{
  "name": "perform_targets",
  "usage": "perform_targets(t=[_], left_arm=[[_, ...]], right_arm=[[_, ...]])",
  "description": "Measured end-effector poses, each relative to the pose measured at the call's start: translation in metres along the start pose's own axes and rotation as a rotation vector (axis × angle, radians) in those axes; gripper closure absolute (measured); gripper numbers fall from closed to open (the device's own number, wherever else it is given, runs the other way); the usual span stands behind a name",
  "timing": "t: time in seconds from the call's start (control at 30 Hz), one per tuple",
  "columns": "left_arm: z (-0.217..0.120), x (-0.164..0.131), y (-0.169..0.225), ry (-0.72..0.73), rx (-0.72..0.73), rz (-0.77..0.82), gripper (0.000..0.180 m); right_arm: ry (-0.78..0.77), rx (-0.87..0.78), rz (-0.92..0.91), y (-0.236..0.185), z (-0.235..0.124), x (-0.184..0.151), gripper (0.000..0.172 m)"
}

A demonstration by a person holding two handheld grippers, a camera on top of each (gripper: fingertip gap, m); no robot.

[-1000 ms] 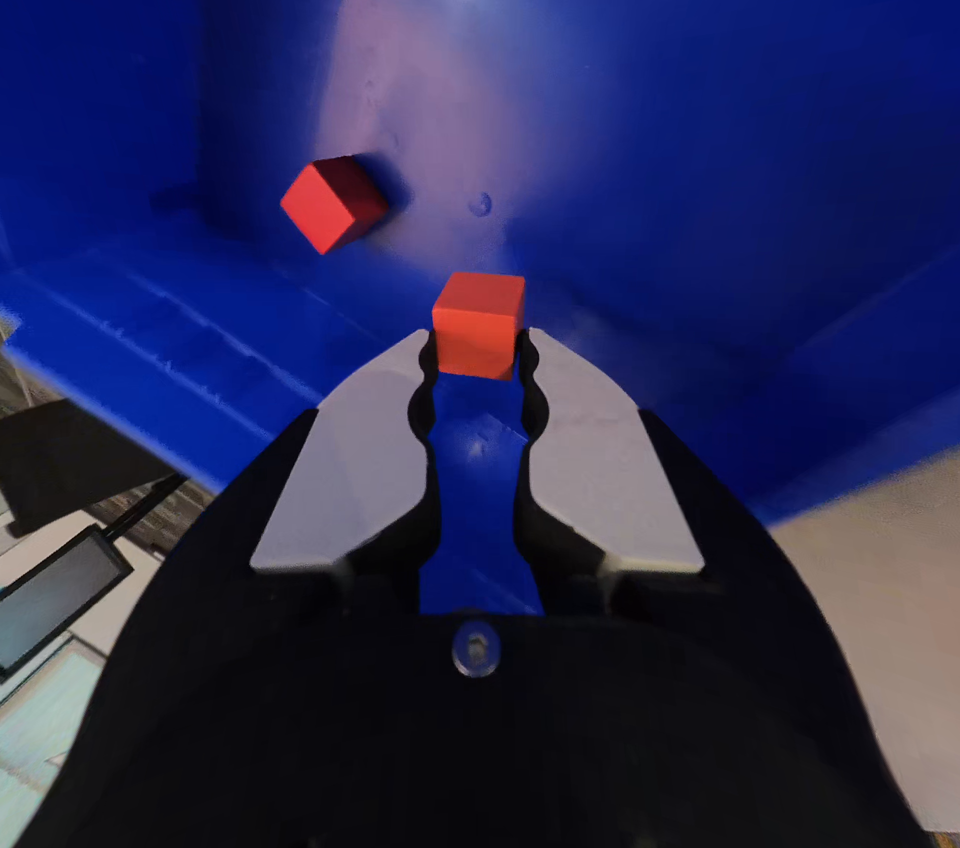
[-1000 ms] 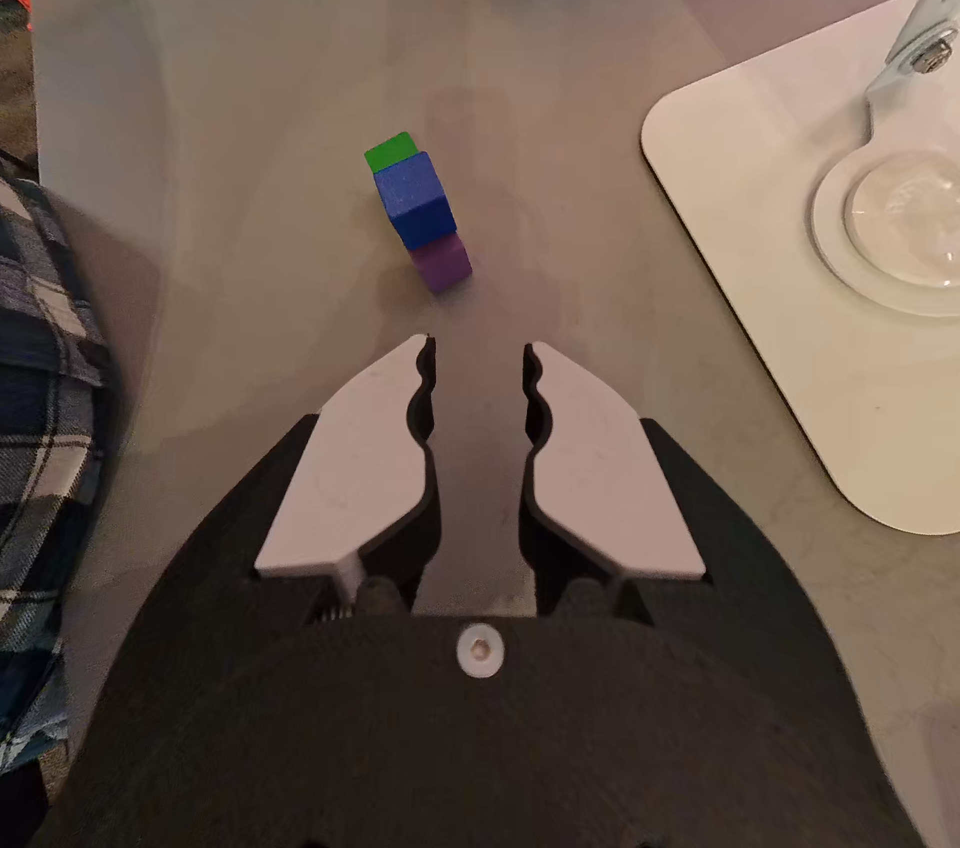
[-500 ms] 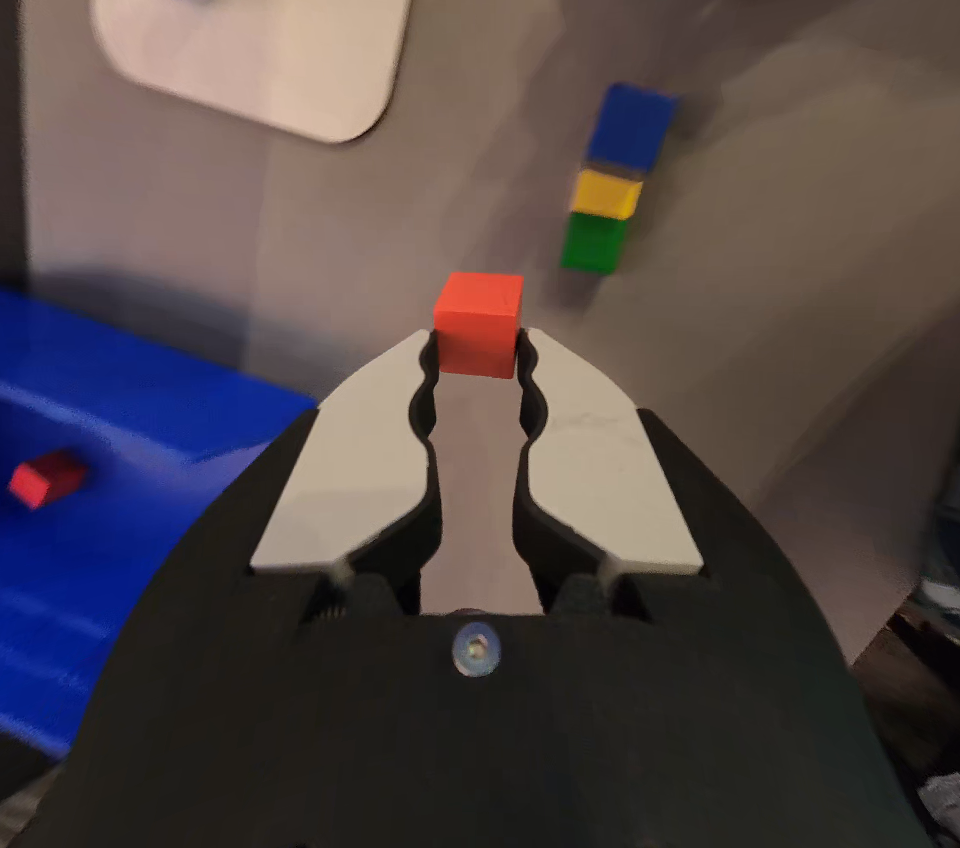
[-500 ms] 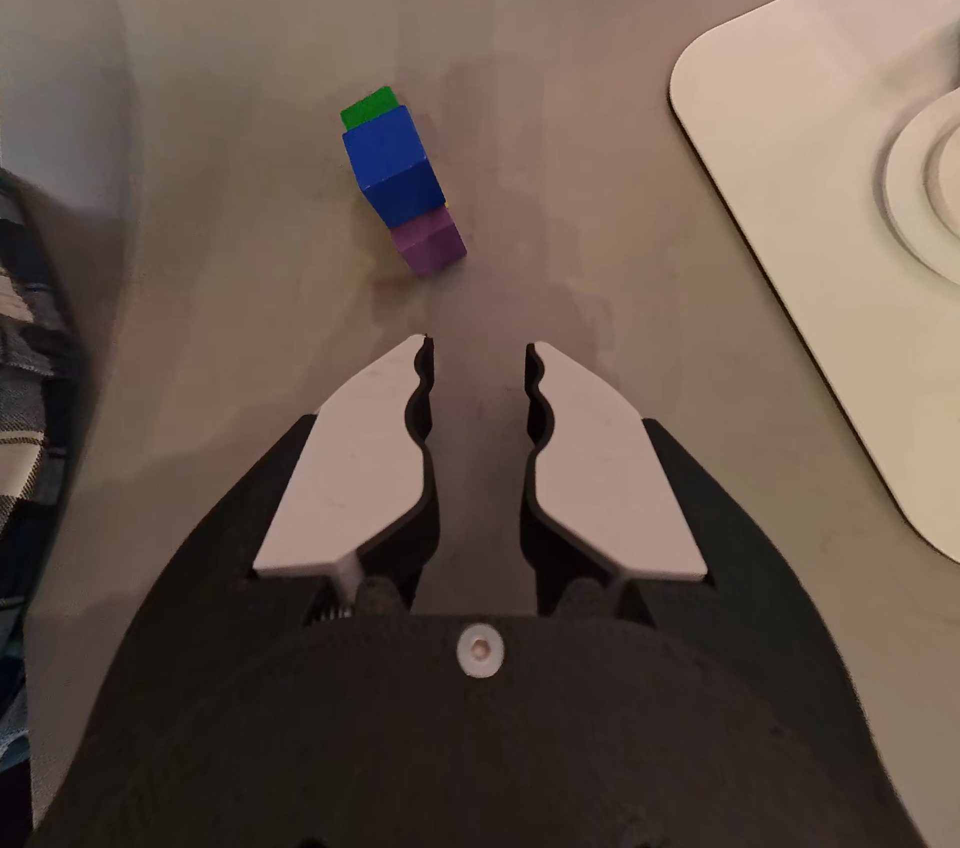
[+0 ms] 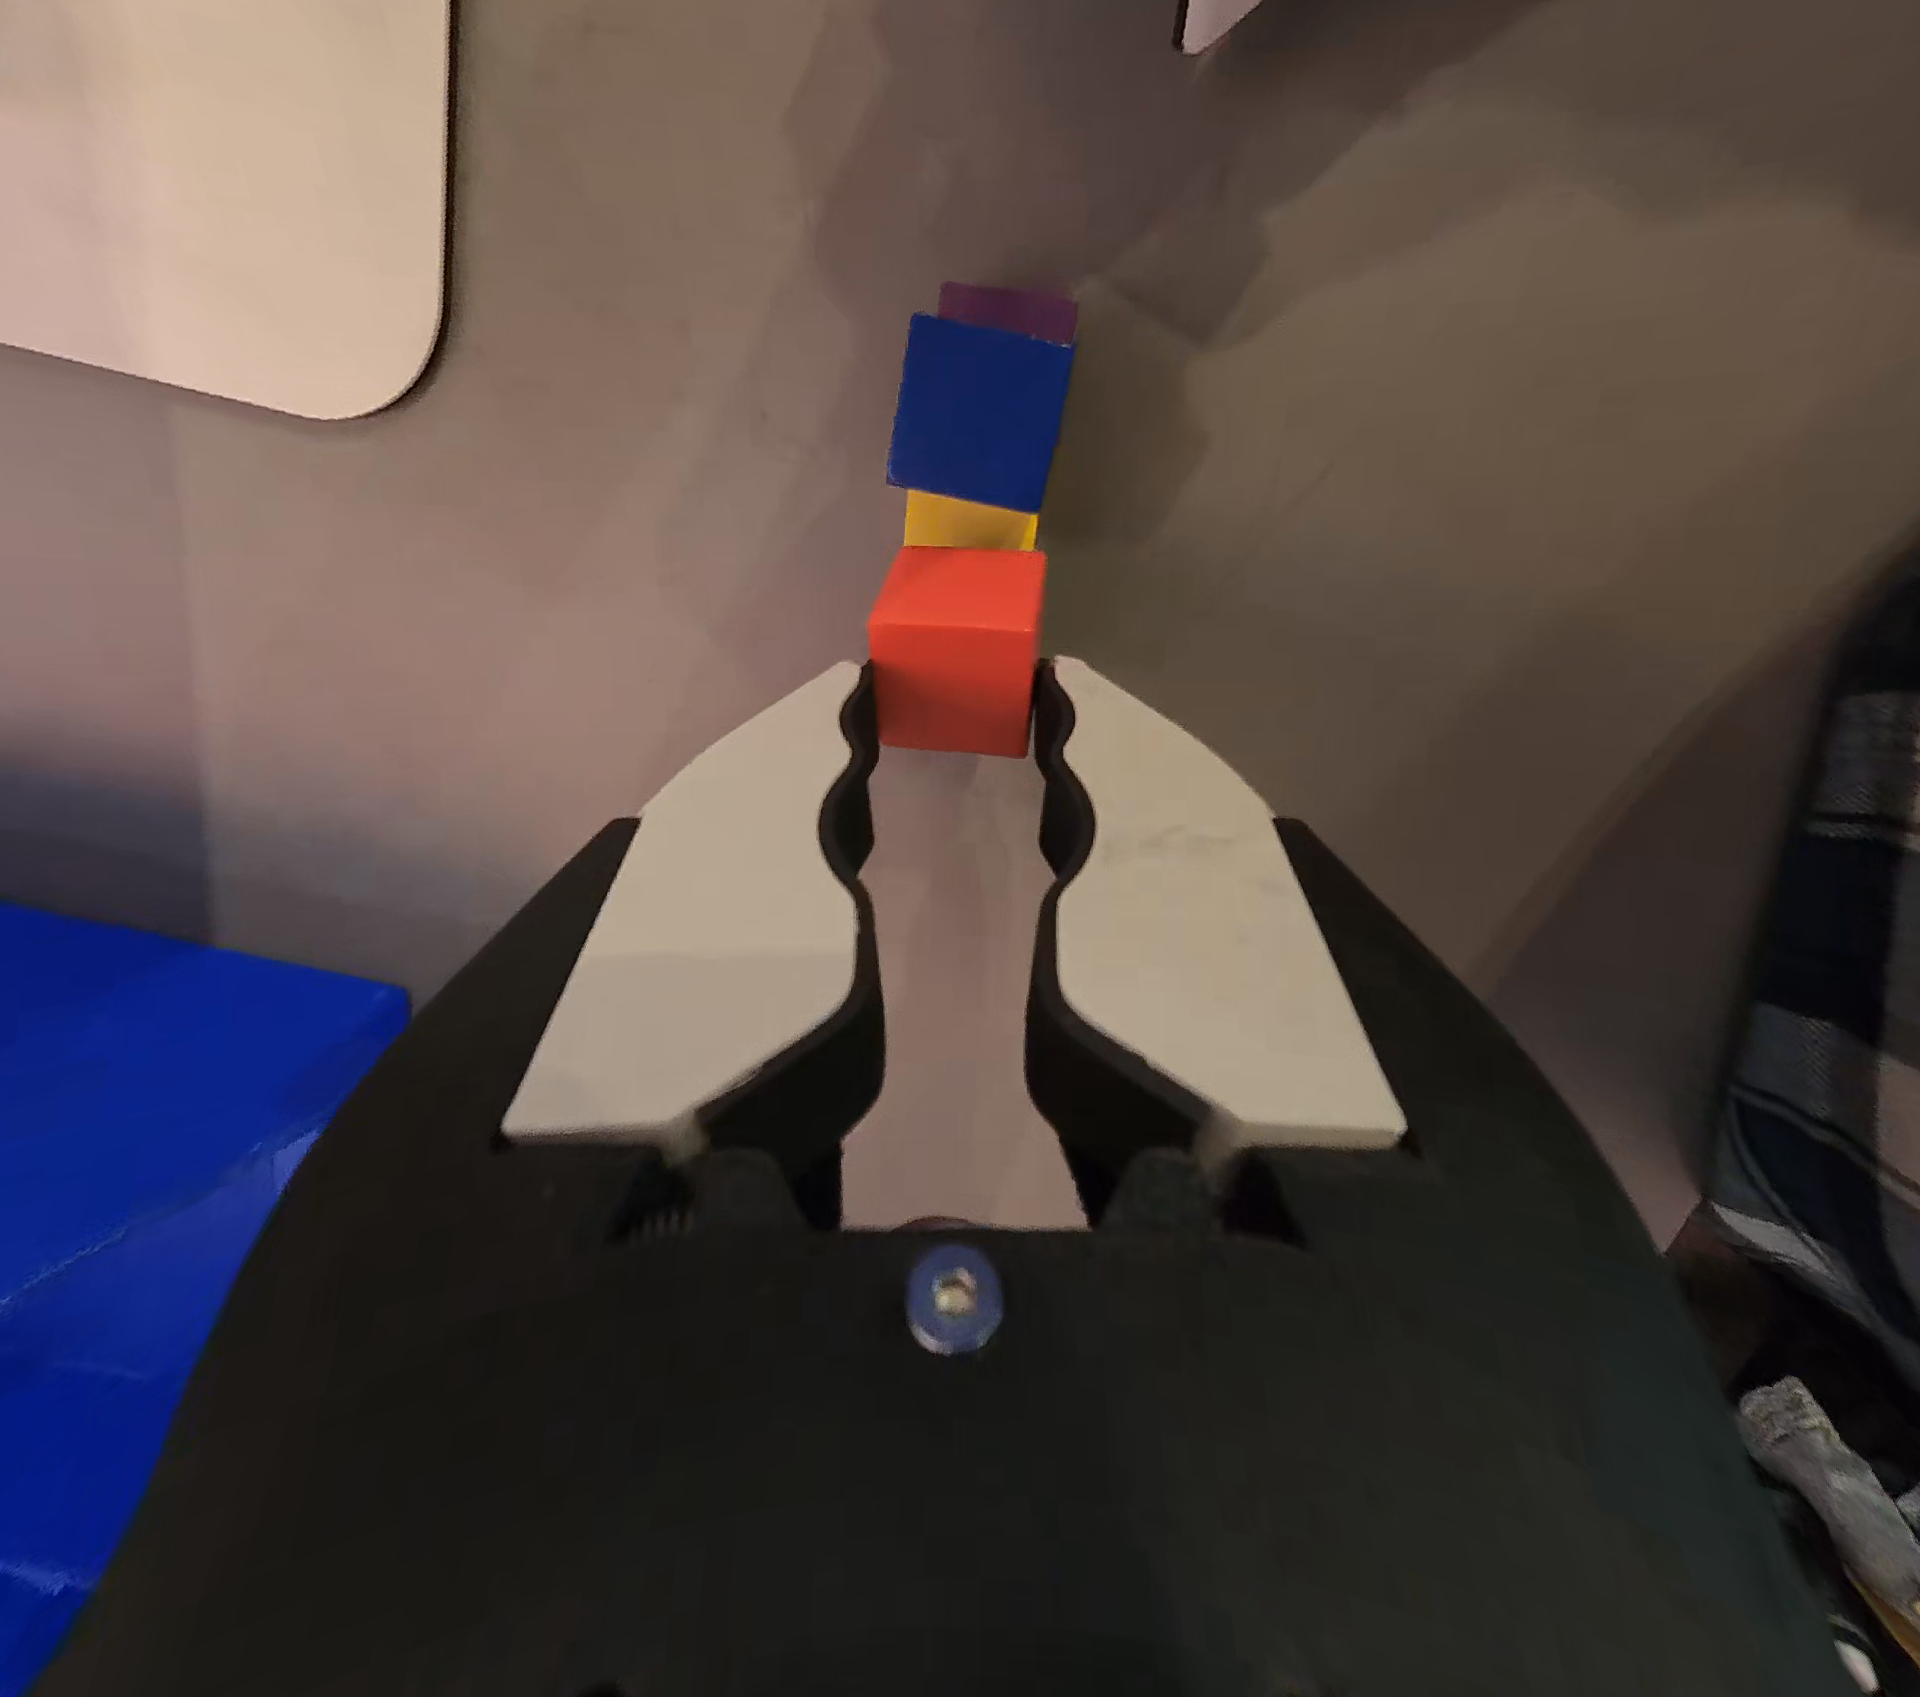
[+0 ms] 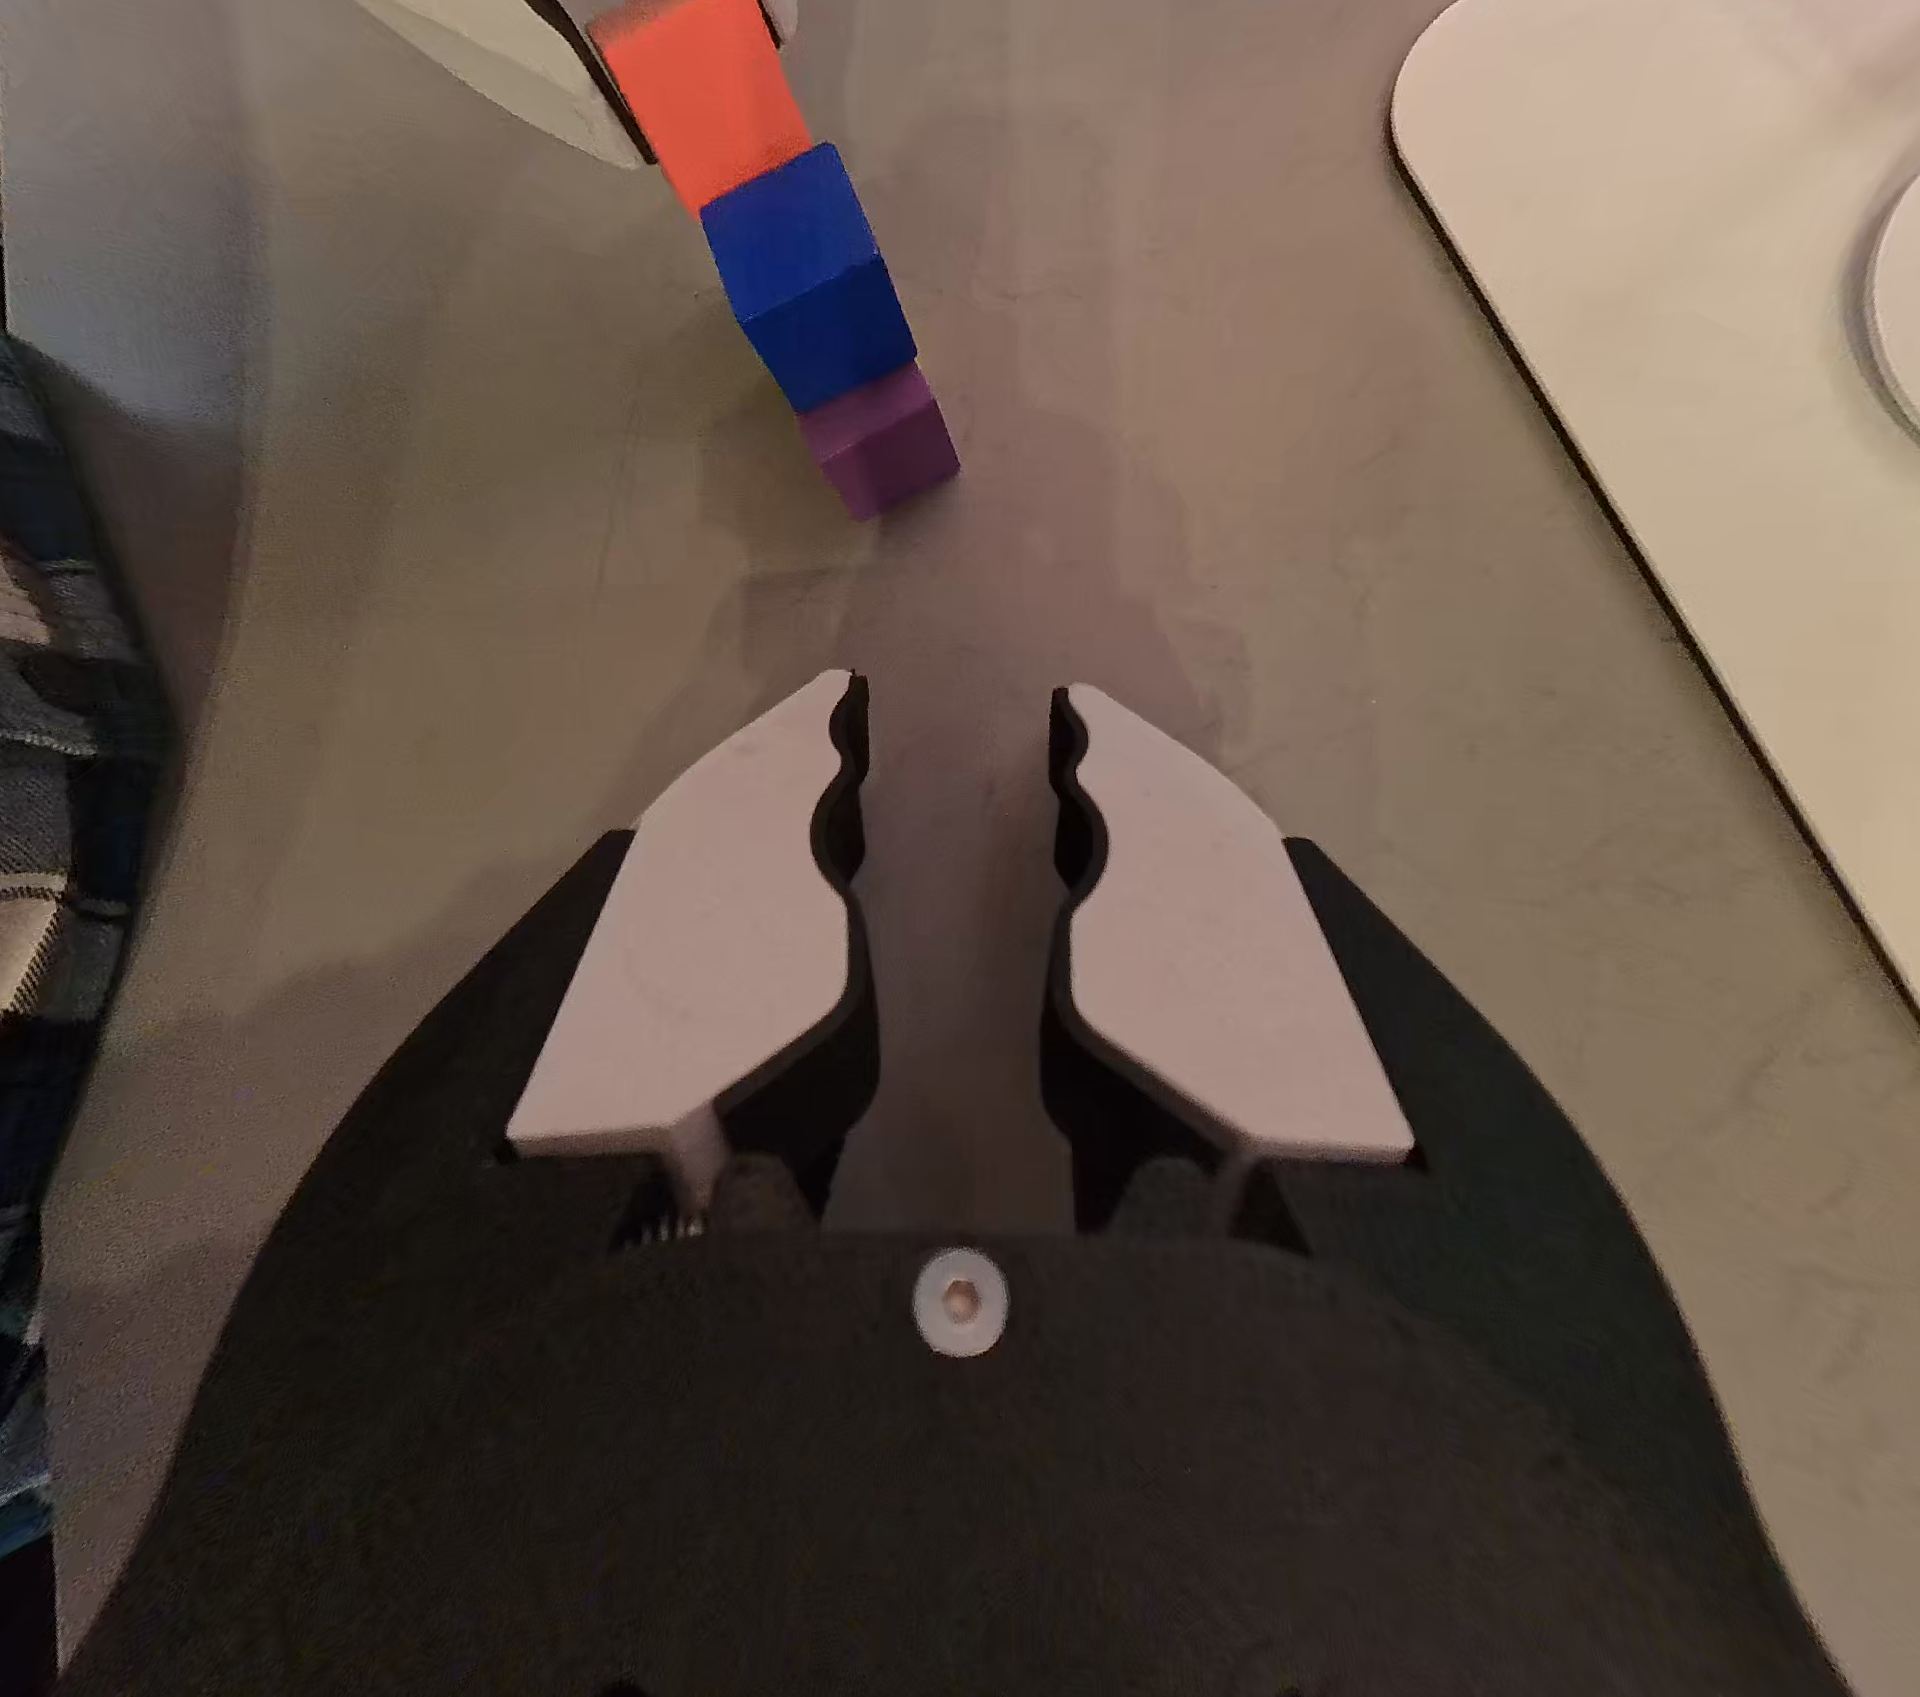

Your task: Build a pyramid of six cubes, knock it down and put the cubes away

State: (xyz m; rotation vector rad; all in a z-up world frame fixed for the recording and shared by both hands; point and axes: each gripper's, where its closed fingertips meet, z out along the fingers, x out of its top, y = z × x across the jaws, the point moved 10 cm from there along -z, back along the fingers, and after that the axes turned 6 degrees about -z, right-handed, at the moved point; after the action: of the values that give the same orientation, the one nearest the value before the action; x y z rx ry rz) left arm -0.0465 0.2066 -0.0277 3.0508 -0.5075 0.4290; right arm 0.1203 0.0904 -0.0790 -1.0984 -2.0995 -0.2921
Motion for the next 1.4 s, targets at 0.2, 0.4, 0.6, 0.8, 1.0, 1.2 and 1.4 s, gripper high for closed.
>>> perform_targets(t=[0.2, 0.4, 0.6, 0.8, 1.0, 1.2, 1.4], left_arm=[[0.008, 0.004, 0.002, -0.038, 0.010, 0.021, 0.153], [0.010, 0.008, 0.003, -0.037, 0.009, 0.028, 0.153], [0.009, 0.008, 0.003, -0.024, 0.012, 0.023, 0.146], [0.008, 0.003, 0.001, -0.009, 0.000, 0.005, 0.149], [0.011, 0.005, 0.000, -0.007, 0.002, 0.017, 0.154], [0.011, 0.006, -0.001, -0.003, -0.007, 0.022, 0.152], [0.013, 0.006, -0.002, 0.001, -0.026, 0.023, 0.149]], right_arm=[[0.006, 0.000, -0.001, -0.001, 0.000, -0.002, 0.139], [0.009, 0.000, 0.001, -0.001, -0.002, -0.003, 0.139], [0.028, -0.002, -0.004, -0.002, -0.004, 0.000, 0.139], [0.054, 0.010, -0.019, -0.004, -0.005, 0.010, 0.140], [0.052, 0.018, -0.023, -0.004, -0.002, 0.012, 0.140], [0.106, 0.052, -0.040, -0.007, -0.002, 0.021, 0.136], [0.121, 0.105, -0.108, -0.010, 0.012, 0.039, 0.131]])
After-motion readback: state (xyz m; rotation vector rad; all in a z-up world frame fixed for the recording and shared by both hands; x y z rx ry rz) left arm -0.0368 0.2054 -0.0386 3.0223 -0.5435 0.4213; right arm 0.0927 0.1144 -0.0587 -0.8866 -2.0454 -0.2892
